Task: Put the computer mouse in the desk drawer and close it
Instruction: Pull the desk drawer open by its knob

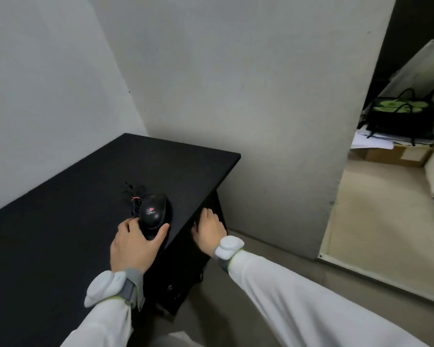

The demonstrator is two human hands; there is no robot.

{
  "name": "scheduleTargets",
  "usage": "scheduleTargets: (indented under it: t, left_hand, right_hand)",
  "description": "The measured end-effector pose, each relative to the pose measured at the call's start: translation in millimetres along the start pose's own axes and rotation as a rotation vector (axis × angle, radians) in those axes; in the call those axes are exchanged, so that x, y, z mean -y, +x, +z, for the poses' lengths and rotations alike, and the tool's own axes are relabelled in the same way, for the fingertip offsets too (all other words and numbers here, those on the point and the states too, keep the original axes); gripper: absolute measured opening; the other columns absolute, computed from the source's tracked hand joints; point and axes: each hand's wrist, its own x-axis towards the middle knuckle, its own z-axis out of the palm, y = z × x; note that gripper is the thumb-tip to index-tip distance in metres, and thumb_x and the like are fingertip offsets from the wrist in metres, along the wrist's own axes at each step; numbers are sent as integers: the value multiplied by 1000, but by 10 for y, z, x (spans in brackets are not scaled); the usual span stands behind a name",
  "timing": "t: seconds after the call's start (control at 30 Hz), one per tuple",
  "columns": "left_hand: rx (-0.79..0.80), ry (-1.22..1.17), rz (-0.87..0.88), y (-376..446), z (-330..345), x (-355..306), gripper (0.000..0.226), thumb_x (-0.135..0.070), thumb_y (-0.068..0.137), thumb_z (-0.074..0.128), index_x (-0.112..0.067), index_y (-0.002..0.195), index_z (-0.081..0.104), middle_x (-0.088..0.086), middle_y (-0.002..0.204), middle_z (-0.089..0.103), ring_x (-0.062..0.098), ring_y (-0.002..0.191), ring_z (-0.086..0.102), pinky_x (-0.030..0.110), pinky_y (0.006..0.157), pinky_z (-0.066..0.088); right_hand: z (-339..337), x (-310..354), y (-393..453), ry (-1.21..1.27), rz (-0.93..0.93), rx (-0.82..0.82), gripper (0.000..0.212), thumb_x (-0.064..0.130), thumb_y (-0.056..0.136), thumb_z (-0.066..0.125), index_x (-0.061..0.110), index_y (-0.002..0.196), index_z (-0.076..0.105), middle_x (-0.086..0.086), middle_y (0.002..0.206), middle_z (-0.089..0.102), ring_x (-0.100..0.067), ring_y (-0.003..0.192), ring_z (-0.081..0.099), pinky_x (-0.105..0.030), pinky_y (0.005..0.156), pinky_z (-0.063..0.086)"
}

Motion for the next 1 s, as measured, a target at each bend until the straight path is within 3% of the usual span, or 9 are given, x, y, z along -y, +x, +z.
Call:
scheduleTargets:
  t: [0.1,0.23,0.47,0.87,1.0]
  left_hand:
    - [1,-1,-7,-9,-11,8,71,-59,75,61,-7,123,50,17,132,47,38,117,50,47,97,40]
    - [7,-2,-13,-20,-17,1,71,-59,76,60,-8,124,49,15,133,46,37,119,49,47,97,40]
    - [15,-15,-25,-7,-8,13,72,-62,76,57,-11,125,47,12,134,45,33,121,47,46,101,38]
    - [-8,-20,-24,-33,-12,1,67,-59,75,60,-11,120,50,11,129,48,34,116,50,46,97,41]
    - [0,-23,-24,-40,-22,-3,67,-60,75,59,-11,120,50,12,130,48,34,115,51,46,96,42]
  right_hand:
    - [-16,85,94,43,50,112,53,19,88,53,-2,133,33,-19,131,44,-38,119,44,-47,91,43]
    - [34,138,218,82,90,196,48,14,88,52,1,133,39,-17,135,45,-36,121,48,-44,95,45]
    - [49,136,295,195,207,185,26,3,92,42,-2,111,58,-21,120,63,-39,109,60,-42,90,50]
    - [-23,86,283,94,140,253,30,9,90,44,2,117,54,-20,119,62,-39,105,61,-42,83,52]
    - [-102,-18,145,52,67,185,30,21,92,48,0,113,50,-25,114,63,-43,102,61,-43,79,50]
